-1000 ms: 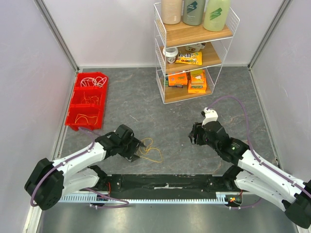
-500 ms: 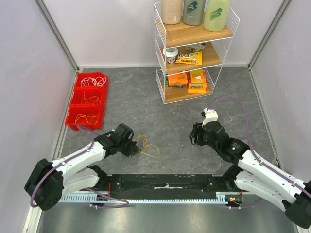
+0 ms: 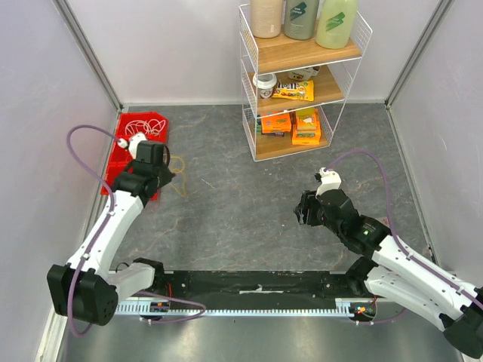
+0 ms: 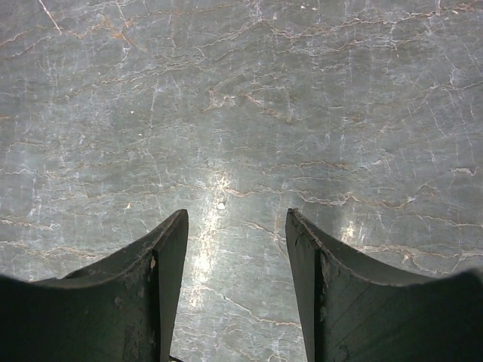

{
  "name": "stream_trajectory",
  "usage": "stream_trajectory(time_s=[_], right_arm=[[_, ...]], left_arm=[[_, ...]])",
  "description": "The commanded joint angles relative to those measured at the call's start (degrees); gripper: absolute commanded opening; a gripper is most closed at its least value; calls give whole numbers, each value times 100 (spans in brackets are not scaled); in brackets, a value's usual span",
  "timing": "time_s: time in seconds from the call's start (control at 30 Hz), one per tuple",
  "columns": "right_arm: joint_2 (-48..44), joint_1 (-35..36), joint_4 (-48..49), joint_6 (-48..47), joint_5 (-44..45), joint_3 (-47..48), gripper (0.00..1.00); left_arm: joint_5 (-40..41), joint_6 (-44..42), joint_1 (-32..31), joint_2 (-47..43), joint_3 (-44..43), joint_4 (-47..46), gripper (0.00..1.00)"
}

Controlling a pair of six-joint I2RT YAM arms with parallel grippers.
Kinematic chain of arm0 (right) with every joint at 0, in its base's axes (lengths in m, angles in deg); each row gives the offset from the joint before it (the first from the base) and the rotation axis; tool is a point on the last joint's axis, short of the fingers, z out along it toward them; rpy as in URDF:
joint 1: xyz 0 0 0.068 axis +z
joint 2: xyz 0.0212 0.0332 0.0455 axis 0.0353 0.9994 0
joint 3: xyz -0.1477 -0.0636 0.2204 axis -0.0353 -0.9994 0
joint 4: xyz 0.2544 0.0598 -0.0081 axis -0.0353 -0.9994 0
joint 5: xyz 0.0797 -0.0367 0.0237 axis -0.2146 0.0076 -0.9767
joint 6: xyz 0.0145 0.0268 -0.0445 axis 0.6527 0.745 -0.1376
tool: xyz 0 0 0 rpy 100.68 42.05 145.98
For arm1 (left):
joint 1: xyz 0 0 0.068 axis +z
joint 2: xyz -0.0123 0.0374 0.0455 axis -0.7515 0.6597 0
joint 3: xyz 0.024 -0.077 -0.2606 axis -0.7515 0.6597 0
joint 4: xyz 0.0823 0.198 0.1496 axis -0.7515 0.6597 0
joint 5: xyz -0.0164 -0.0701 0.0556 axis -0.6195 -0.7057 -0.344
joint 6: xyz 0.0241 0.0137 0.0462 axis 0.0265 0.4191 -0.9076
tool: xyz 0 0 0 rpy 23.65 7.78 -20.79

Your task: Untangle the cables

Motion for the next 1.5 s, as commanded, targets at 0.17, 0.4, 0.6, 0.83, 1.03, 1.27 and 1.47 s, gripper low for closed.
stream_trajectory(time_s=[0.17,0.4,0.6,0.83,1.03,1.27,1.47], right_arm=[[-123,-18,-21,-154,48,-29,61],[-404,-18,-74,-145,92,-82,62],[-238,-10,5,-207,75,-73,62],[-159,-10,66,-198,74,-99,62],[-62,-10,75,-207,66,-64,62],[35,-10,93,-242,66,24,62],[131,-10,180,-242,-4,6,62]], left_arm=[[-45,811,1728,582,-919,805,2],[-1789,2271,3531,1909,-1482,1931,2],[-2647,2720,4086,2710,-1508,1721,2],[-1463,2993,4210,2728,-1693,1545,2],[-337,2922,4210,2869,-1807,1571,2],[227,2668,4219,3194,-1957,1396,2],[61,2492,4157,2914,-1921,1246,33]])
